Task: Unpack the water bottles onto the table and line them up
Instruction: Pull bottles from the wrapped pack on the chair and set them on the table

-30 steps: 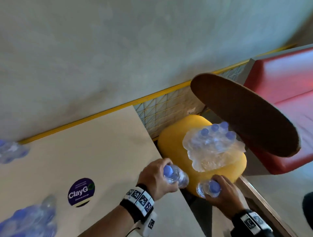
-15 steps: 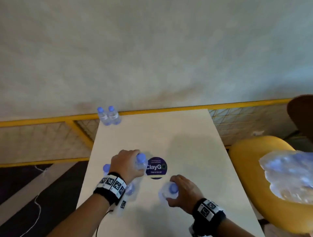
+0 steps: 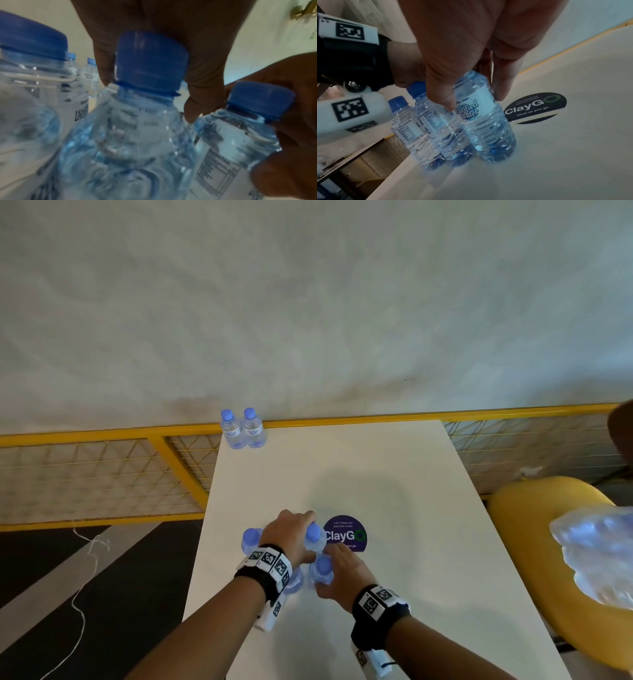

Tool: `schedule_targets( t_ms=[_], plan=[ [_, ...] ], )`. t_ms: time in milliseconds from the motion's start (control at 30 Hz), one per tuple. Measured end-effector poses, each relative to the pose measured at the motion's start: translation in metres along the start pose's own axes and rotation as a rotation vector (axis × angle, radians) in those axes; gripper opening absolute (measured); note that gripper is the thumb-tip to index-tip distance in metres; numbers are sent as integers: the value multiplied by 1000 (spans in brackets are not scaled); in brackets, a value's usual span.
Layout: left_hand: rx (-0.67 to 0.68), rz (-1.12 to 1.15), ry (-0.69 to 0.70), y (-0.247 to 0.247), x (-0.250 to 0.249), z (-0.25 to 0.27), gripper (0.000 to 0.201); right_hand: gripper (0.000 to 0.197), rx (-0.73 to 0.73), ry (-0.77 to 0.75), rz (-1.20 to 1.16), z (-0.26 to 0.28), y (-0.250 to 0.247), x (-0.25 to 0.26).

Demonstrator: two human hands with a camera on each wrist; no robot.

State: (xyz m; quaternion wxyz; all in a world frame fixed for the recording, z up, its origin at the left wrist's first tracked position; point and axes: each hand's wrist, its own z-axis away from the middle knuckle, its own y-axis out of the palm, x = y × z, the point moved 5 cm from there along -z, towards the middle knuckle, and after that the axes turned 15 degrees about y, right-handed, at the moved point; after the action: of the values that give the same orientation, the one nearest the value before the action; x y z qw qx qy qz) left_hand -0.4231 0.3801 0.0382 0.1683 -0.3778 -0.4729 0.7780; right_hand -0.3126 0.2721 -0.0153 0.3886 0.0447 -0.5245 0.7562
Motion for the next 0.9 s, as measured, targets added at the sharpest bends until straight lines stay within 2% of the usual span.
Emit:
schedule_targets(
  t_ms=[133,300,533,767,900],
  plan=[
    [14,-44,13,3,0,-3,52,59,-16,5,-1,-1,3,3],
    [41,-109,32,4,-1,-6,50,75,0,7,24,-3,11,-1],
    [64,-60,44,6,4,-12,46,73,27,31,2,-7,17,-4],
    [88,-18,50,11,15,-15,44,81,49,14,-46,-12,15,-8],
    [89,-30,46,-3,1,-4,49,88,95,7,-82,-7,9,-18]
  ],
)
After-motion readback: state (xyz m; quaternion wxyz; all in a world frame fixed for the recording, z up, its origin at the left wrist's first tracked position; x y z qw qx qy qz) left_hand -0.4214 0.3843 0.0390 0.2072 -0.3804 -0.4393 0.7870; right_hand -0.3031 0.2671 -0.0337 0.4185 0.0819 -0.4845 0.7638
